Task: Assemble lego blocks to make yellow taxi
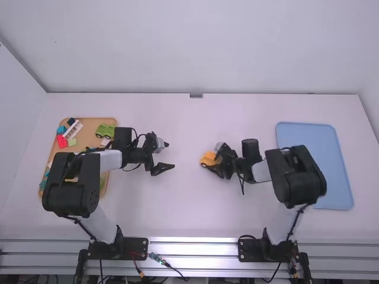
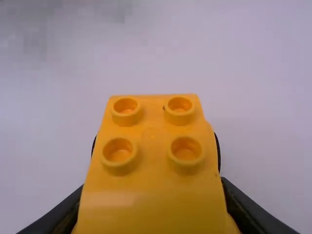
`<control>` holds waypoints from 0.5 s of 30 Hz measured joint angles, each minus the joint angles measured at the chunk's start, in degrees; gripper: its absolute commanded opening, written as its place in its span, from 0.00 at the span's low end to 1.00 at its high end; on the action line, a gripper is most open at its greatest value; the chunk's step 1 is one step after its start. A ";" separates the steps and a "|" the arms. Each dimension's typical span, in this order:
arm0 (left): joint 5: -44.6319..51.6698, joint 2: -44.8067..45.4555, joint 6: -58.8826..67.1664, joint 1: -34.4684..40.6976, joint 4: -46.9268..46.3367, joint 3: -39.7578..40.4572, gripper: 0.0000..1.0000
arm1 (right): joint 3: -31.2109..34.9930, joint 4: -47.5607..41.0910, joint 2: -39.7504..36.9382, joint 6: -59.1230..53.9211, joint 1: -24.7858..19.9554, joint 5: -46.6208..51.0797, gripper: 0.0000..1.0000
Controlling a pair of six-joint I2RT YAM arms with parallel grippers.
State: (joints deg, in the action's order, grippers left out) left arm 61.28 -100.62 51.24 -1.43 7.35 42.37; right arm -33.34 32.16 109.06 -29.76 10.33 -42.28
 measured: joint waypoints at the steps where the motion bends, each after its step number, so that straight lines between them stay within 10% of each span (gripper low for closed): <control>1: 0.00 -0.02 -1.05 0.00 1.09 0.00 0.99 | 0.24 -3.32 -3.58 1.05 -1.75 3.76 0.36; 15: 0.00 -0.02 -7.30 -0.02 6.38 0.00 0.99 | 2.58 -12.59 -25.18 9.16 -26.49 26.16 0.37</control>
State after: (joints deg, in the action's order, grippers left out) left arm 61.28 -100.64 43.94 -1.45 13.74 42.37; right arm -30.76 19.57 83.88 -20.60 -16.16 -16.12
